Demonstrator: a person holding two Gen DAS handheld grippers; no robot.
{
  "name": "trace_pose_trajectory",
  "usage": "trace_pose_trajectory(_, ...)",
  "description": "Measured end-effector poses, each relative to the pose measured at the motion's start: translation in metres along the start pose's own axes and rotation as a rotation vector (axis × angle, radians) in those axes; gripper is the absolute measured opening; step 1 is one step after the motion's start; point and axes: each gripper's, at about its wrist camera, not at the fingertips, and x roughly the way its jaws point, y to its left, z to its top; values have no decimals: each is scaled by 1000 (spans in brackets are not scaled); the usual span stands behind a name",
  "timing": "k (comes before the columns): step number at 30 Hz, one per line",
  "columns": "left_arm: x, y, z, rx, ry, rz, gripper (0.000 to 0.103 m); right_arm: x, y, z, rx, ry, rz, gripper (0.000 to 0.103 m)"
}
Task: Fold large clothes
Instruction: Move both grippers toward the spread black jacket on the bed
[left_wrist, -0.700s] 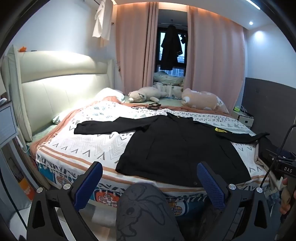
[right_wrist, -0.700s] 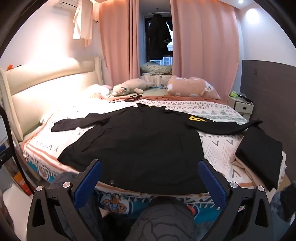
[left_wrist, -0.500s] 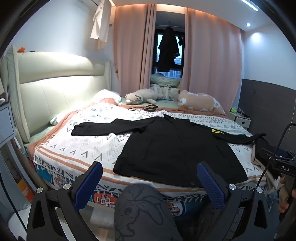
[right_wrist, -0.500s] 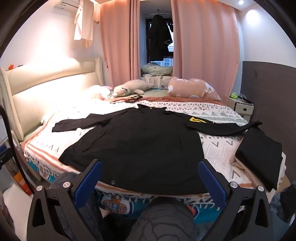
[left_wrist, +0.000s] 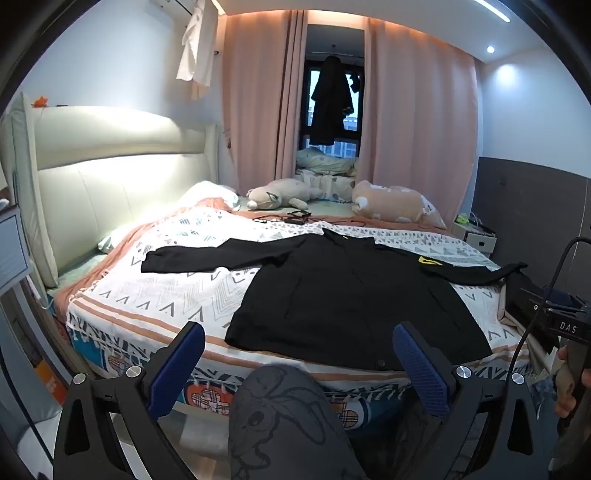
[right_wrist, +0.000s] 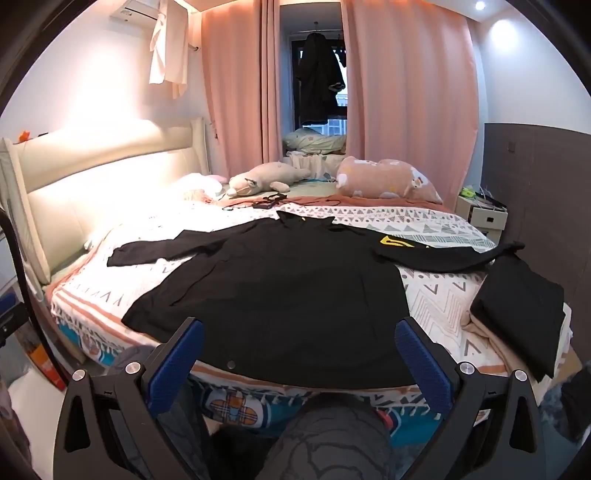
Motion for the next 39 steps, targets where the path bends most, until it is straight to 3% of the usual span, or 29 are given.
trace_pose_trajectory(39,-5,6,-3,-12,-27,-47,102,-7,11,-10,-8,-23,-22,103)
